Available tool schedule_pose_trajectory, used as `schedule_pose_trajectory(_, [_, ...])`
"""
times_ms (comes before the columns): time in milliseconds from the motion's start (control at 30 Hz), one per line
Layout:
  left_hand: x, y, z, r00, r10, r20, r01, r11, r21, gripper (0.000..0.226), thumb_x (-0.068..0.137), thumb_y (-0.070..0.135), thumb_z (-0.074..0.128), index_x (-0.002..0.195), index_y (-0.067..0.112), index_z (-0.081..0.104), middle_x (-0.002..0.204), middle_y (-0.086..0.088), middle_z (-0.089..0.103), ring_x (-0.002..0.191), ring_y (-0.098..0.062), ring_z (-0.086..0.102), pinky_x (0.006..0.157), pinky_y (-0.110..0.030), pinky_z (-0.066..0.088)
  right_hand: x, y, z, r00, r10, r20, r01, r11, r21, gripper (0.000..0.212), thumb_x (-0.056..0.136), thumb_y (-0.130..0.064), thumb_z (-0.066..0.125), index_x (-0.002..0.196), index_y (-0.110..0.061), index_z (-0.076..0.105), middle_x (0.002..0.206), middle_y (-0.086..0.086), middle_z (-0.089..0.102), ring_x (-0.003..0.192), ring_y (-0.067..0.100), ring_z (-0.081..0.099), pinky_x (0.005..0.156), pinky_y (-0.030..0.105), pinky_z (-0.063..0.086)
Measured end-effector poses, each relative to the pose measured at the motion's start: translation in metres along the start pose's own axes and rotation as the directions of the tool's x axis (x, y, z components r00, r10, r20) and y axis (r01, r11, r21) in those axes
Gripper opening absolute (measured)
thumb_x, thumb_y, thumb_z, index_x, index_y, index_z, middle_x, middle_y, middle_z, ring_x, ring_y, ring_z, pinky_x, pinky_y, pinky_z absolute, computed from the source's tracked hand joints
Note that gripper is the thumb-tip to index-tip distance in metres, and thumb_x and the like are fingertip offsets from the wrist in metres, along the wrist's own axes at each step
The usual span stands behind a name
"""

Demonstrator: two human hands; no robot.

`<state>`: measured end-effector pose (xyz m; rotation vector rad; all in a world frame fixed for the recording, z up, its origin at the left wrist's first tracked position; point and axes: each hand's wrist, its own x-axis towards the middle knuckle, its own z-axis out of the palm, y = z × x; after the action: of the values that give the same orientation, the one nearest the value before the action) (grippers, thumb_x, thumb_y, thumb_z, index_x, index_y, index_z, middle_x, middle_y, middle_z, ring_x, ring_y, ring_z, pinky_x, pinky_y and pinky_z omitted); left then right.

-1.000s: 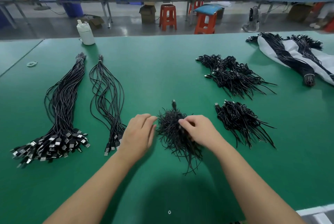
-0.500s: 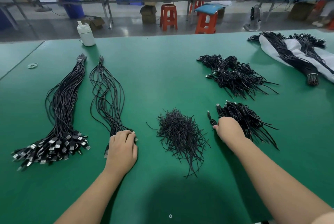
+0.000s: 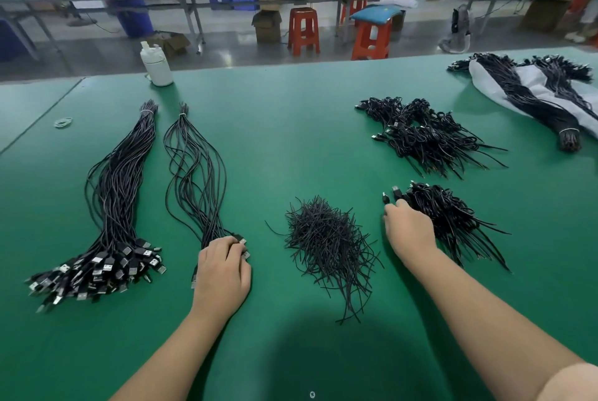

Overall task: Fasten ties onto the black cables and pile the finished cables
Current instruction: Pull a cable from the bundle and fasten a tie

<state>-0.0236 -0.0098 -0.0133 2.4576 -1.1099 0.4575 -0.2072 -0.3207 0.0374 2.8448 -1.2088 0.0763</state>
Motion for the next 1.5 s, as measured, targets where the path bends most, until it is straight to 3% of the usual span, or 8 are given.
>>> schedule_pose_trajectory(167, [0.003, -0.001, -0.002, 0.974, -0.225, -0.019, 0.225, 0.974, -0.001, 0.033, 0.091, 0.024, 0.051, 0.119, 0.008, 0.059, 0.124, -0.011, 0.052, 0.121, -0.029, 0.046, 0.101, -0.049, 0.035, -0.005, -0.025, 0.019, 0.998, -0.033, -0.053, 0.053, 0.901, 0.431, 0.022, 0.103, -0.028, 0.048, 0.102, -0.017, 0.067, 0.091, -0.002, 0.062, 0.072, 0.012, 0.060, 0.063, 0.028, 0.052])
schedule_pose_trajectory(333, [0.013, -0.011, -0.005, 0.731, -0.681, -0.029, 0.671, 0.727, -0.147, 0.033, 0.095, 0.023, 0.053, 0.123, 0.005, 0.056, 0.124, -0.017, 0.057, 0.119, -0.035, 0.045, 0.102, -0.052, 0.032, -0.015, -0.033, 0.047, 0.991, 0.112, -0.070, -0.040, 0.758, 0.651, 0.020, 0.102, -0.024, 0.049, 0.098, -0.017, 0.068, 0.086, -0.009, 0.059, 0.076, -0.001, 0.054, 0.060, 0.015, 0.037])
schedule_pose_trajectory(633, [0.014, -0.019, -0.010, 0.678, -0.735, 0.029, 0.700, 0.633, -0.330, 0.015, 0.093, 0.022, 0.059, 0.102, 0.014, 0.067, 0.107, -0.007, 0.061, 0.098, -0.026, 0.056, 0.103, -0.046, 0.037, -0.019, -0.031, 0.048, 0.979, 0.172, -0.107, -0.032, 0.653, 0.756, 0.013, 0.100, -0.021, 0.053, 0.094, -0.021, 0.065, 0.086, -0.009, 0.060, 0.080, 0.002, 0.056, 0.064, 0.018, 0.040])
schedule_pose_trajectory(867, [0.016, -0.036, -0.028, 0.771, -0.621, 0.141, 0.630, 0.711, -0.312, 0.017, 0.094, 0.029, 0.063, 0.104, 0.022, 0.074, 0.097, -0.004, 0.061, 0.087, -0.021, 0.057, 0.074, -0.032, 0.043, -0.021, -0.032, 0.047, 0.968, 0.220, -0.122, -0.039, 0.610, 0.792, 0.010, 0.100, -0.028, 0.052, 0.100, -0.023, 0.061, 0.091, -0.007, 0.059, 0.084, 0.006, 0.056, 0.070, 0.023, 0.043])
schedule_pose_trajectory(1033, [0.021, -0.033, -0.040, 0.872, -0.477, 0.110, 0.485, 0.872, -0.067, 0.024, 0.096, 0.027, 0.060, 0.116, 0.017, 0.068, 0.094, -0.004, 0.065, 0.082, -0.022, 0.059, 0.066, -0.030, 0.042, -0.022, -0.032, 0.045, 0.965, 0.229, -0.128, -0.036, 0.600, 0.799, 0.010, 0.099, -0.029, 0.052, 0.099, -0.023, 0.060, 0.090, -0.007, 0.058, 0.082, 0.006, 0.055, 0.068, 0.021, 0.041])
schedule_pose_trajectory(1200, [0.033, -0.003, -0.053, 0.905, -0.331, 0.265, 0.268, 0.931, 0.248, 0.020, 0.098, 0.032, 0.047, 0.107, 0.027, 0.064, 0.086, 0.007, 0.071, 0.079, -0.018, 0.066, 0.057, -0.027, 0.045, -0.021, -0.032, 0.046, 0.966, 0.235, -0.107, -0.056, 0.594, 0.802, 0.006, 0.099, -0.028, 0.053, 0.098, -0.025, 0.058, 0.093, -0.007, 0.059, 0.083, 0.002, 0.054, 0.067, 0.015, 0.038])
schedule_pose_trajectory(1367, [0.038, 0.034, -0.055, 0.838, -0.201, 0.508, 0.170, 0.980, 0.108, 0.026, 0.098, 0.028, 0.047, 0.108, 0.034, 0.071, 0.106, 0.011, 0.073, 0.098, -0.014, 0.067, 0.080, -0.030, 0.055, -0.022, -0.032, 0.046, 0.968, 0.231, -0.098, -0.059, 0.589, 0.806, 0.007, 0.100, -0.027, 0.053, 0.099, -0.025, 0.059, 0.093, -0.006, 0.060, 0.083, 0.004, 0.055, 0.067, 0.018, 0.041])
schedule_pose_trajectory(1500, [0.042, 0.056, -0.059, 0.762, -0.086, 0.642, 0.230, 0.962, -0.145, 0.030, 0.098, 0.020, 0.045, 0.104, 0.030, 0.073, 0.094, 0.013, 0.073, 0.052, 0.002, 0.055, 0.059, -0.020, 0.049, -0.023, -0.032, 0.044, 0.968, 0.233, -0.093, -0.062, 0.581, 0.812, 0.008, 0.100, -0.026, 0.052, 0.097, -0.026, 0.059, 0.094, -0.007, 0.060, 0.085, 0.003, 0.055, 0.068, 0.016, 0.040])
